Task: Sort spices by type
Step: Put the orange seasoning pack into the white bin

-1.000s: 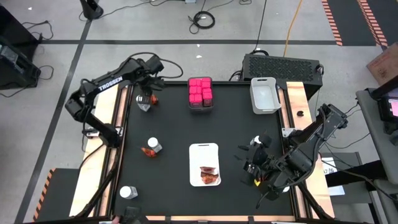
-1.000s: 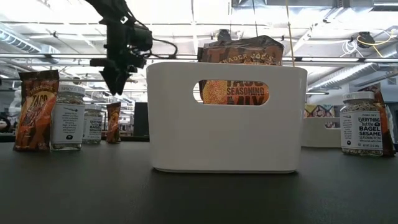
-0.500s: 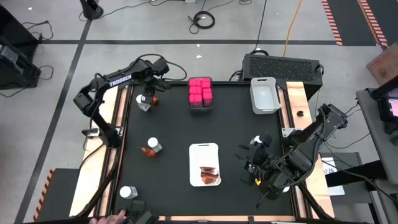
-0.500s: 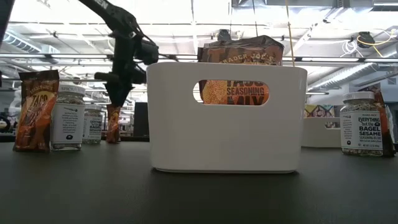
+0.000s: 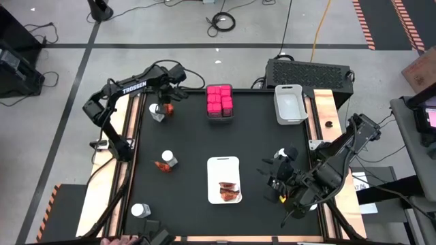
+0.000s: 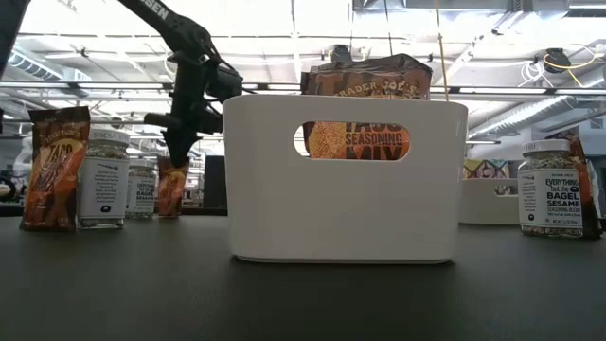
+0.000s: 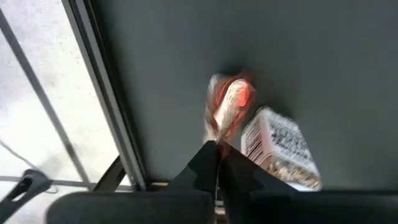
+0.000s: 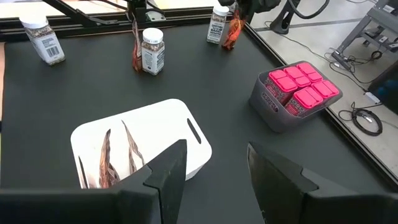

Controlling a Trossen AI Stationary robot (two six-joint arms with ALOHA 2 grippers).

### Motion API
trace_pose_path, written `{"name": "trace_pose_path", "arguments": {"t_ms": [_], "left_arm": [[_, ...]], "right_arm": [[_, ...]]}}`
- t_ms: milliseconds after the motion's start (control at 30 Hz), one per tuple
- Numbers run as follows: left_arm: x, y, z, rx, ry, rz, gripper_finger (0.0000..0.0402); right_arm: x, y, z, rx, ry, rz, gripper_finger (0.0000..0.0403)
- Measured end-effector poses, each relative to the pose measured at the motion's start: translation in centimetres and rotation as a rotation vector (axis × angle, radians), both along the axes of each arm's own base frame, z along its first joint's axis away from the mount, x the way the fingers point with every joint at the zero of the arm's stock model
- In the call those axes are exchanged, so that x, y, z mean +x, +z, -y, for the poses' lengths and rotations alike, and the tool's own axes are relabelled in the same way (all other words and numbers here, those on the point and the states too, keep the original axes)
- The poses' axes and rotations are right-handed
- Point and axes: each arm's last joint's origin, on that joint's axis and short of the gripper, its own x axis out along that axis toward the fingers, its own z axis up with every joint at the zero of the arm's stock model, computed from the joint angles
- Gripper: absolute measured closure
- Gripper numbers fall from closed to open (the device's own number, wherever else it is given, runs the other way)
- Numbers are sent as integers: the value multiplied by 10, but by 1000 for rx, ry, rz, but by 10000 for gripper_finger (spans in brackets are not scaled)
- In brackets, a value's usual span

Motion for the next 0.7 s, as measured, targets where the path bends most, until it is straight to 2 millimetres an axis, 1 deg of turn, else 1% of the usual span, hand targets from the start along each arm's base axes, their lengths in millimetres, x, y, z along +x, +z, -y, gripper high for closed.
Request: {"name": "trace_pose_path", "arguments": {"t_ms": [100,167,300,400,467,567,700], "left_arm": [[0,1,1,0,19,7,395],[1,4,4,13,9,14,398],[5,23,15,58,-25,54,399],[9,42,29,85,-19,95,399],[12,57,41,75,4,132,400],[21,74,65,38,85,190,400],[40,90,109,-33,161,272,400]], "right_arm": [[0,0,0,0,0,0,239],[0,0,0,0,0,0,239],[0,0,0,0,0,0,239],[0,0,0,0,0,0,239],[0,0,0,0,1,0,239],[0,0,0,1,0,1,239],[0,0,0,3,0,3,239]]}}
